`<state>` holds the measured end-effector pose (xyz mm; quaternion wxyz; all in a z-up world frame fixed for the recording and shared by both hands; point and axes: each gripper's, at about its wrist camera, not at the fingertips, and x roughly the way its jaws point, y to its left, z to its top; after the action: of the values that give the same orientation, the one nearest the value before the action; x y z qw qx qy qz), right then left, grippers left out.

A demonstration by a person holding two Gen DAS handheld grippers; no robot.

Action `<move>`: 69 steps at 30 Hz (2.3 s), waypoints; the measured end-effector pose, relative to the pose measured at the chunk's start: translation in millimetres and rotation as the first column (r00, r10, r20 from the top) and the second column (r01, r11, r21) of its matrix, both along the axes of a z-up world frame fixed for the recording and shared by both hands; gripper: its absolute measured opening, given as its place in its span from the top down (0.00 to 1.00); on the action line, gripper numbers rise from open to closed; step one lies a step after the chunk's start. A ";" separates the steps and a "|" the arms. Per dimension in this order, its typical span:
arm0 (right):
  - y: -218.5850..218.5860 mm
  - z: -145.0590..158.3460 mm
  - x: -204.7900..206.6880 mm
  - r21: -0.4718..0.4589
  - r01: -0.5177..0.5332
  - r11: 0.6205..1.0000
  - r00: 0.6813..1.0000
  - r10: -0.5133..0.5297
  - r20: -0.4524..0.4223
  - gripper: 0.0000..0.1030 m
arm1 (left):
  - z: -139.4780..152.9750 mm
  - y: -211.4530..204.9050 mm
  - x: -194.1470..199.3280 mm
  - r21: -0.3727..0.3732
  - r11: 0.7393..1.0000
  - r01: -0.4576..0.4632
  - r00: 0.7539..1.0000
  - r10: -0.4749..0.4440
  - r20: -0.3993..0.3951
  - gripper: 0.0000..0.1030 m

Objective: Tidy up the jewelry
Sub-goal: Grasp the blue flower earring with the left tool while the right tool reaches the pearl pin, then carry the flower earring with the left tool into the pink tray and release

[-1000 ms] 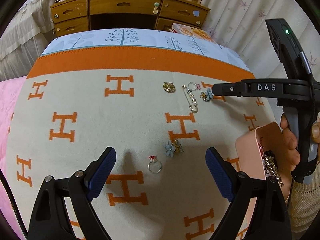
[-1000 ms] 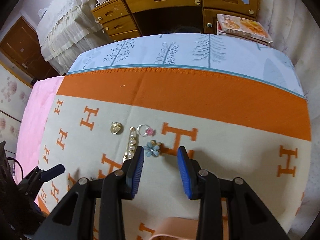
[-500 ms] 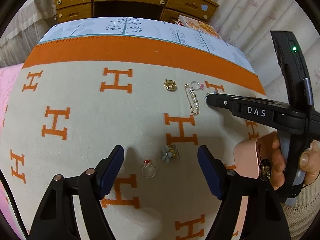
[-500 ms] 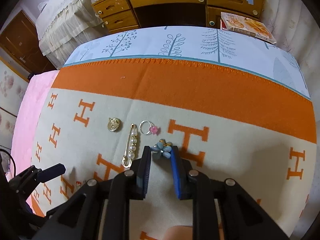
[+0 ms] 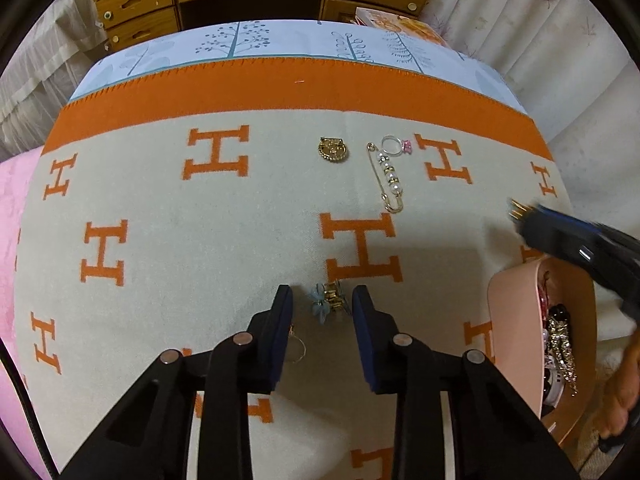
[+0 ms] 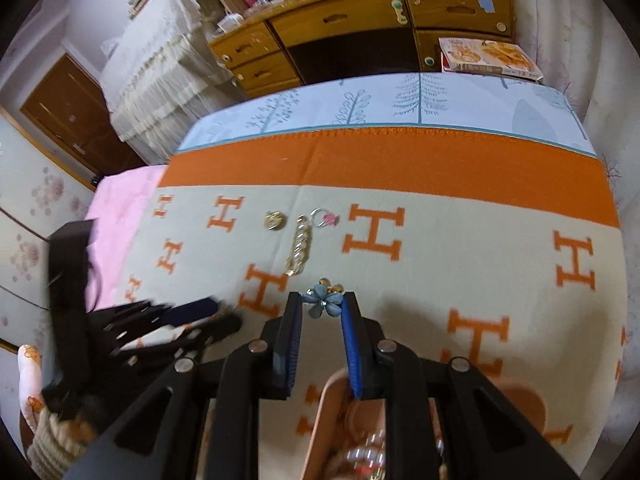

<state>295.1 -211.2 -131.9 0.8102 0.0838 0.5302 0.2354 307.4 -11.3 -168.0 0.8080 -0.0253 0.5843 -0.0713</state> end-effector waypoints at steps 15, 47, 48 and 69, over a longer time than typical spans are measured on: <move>-20.6 31.4 -71.5 0.043 -0.026 0.999 0.994 0.022 0.105 0.81 | -1.1 -13.7 7.8 0.073 0.997 -0.012 1.000 0.012 -0.012 0.80; -111.6 15.4 -87.6 0.103 0.257 0.961 0.963 -0.264 0.058 0.70 | 86.9 -136.2 -66.8 -0.024 0.972 0.233 0.957 -0.225 0.184 0.37; -110.4 15.3 -87.1 0.098 0.258 0.961 0.962 -0.265 0.061 0.70 | 88.7 -133.1 -67.5 -0.024 0.974 0.226 0.956 -0.218 0.195 0.37; -71.3 20.7 -112.6 0.001 0.125 0.992 0.987 -0.124 0.106 0.70 | 73.3 15.9 -130.7 0.023 1.000 -0.001 0.958 -0.006 0.285 0.36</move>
<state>182.5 -282.5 -111.2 0.8505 0.1018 0.4809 0.1869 176.7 4.7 -94.7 0.8840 -0.0048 0.4624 -0.0684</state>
